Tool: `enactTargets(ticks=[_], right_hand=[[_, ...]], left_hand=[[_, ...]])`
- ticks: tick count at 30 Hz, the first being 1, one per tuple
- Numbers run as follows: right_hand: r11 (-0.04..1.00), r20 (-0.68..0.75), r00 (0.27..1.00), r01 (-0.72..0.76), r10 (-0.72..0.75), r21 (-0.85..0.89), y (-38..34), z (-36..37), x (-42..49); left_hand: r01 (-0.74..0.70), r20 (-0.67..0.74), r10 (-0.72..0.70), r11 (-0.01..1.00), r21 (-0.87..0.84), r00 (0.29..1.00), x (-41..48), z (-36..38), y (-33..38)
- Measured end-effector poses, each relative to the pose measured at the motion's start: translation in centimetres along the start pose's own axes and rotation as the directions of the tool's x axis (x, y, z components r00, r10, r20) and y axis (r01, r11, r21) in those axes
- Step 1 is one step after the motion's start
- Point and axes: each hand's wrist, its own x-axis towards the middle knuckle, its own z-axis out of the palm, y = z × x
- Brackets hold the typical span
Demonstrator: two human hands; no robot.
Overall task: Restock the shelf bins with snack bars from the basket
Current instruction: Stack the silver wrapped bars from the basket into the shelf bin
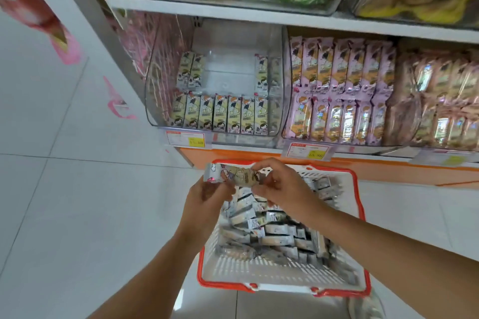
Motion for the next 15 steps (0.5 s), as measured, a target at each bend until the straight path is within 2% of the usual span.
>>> enactTargets(ticks=[2, 6, 11, 13, 15], right_hand=[[0.978, -0.082, 0.986, 0.133, -0.147, -0.158, -0.9, 0.3, -0.4], [0.915, -0.16, 0.927, 0.286, -0.339, -0.284, -3.1, 0.9, -0.8], [0.849, -0.137, 0.884, 0.37, -0.447, -0.377, -6.4, 0.0, 0.0], [0.763, -0.196, 0.813, 0.39, -0.548, -0.516, -7.3, -1.5, 1.1], [0.674, -0.26, 0.743, 0.327, -0.617, -0.663, -7.7, -3.4, 2.7]], left_hand=[[-0.03, -0.032, 0.029, 0.998, -0.052, 0.999, -0.3, -0.1, 1.5], [-0.046, -0.012, 0.045, 0.995, -0.086, 0.999, -0.9, 0.0, 4.0], [-0.068, -0.082, 0.063, 0.996, -0.054, 0.995, 0.1, 0.3, 7.0], [-0.077, -0.097, 0.078, 0.997, 0.02, 0.992, 1.3, 0.2, 8.2], [-0.083, -0.111, 0.097, 0.989, 0.121, 0.989, 2.7, 0.1, 9.5]])
